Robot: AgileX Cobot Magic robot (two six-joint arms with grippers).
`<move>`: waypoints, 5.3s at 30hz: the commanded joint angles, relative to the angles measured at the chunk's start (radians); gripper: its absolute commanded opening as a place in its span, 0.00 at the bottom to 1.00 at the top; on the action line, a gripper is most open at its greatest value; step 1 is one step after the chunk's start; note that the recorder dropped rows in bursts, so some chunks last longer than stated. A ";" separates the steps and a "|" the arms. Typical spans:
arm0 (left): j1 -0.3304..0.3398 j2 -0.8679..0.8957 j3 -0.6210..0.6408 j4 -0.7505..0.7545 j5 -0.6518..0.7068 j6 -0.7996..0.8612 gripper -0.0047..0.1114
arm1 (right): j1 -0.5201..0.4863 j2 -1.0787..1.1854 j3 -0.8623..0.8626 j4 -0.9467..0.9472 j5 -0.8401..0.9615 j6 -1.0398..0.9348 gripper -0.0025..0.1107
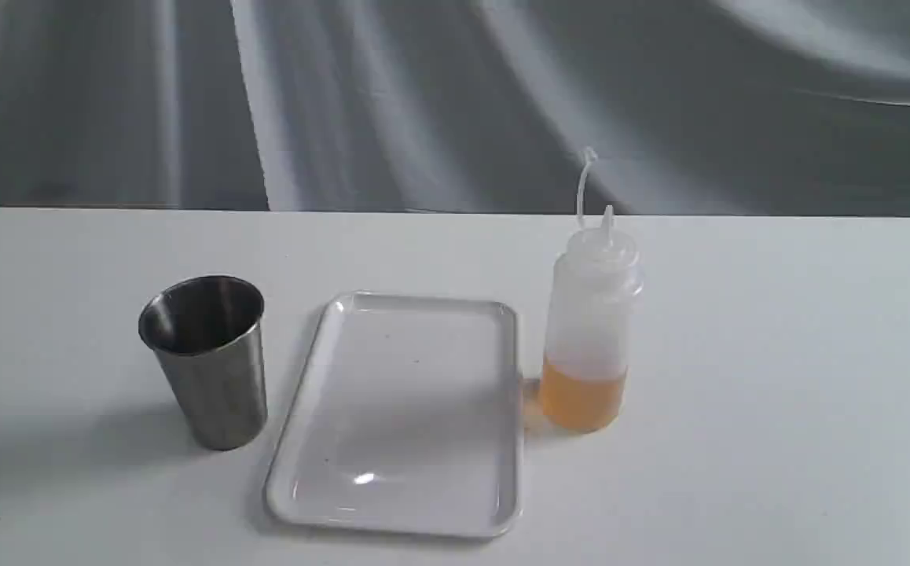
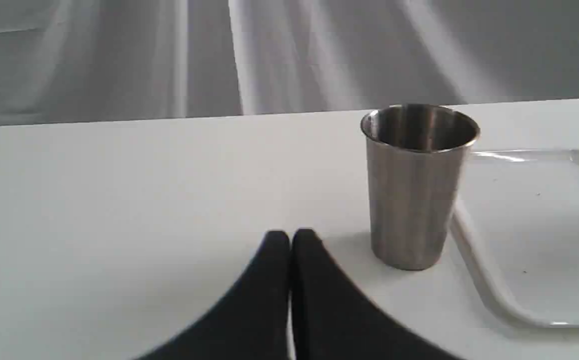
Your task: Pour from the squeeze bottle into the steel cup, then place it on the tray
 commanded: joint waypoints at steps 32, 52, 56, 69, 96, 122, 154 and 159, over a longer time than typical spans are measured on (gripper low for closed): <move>0.002 -0.003 0.004 -0.001 -0.008 -0.003 0.04 | 0.002 -0.006 0.003 -0.012 -0.009 -0.003 0.02; 0.002 -0.003 0.004 -0.001 -0.008 -0.003 0.04 | 0.002 -0.006 0.003 0.422 -0.727 0.028 0.02; 0.002 -0.003 0.004 -0.001 -0.008 -0.003 0.04 | 0.002 -0.006 0.003 0.429 -0.860 0.165 0.02; 0.002 -0.003 0.004 -0.001 -0.008 -0.003 0.04 | 0.002 -0.006 0.003 -0.020 -1.094 0.827 0.02; 0.002 -0.003 0.004 -0.001 -0.008 -0.003 0.04 | 0.002 -0.006 -0.539 -0.620 -0.441 1.317 0.02; 0.002 -0.003 0.004 -0.001 -0.008 -0.003 0.04 | 0.115 0.273 -0.878 0.052 0.180 0.314 0.02; 0.002 -0.003 0.004 -0.001 -0.008 -0.005 0.04 | 0.168 0.432 -0.838 0.582 0.419 -0.692 0.02; 0.002 -0.003 0.004 -0.001 -0.008 -0.005 0.04 | 0.168 0.432 -0.708 0.605 0.434 -0.777 0.02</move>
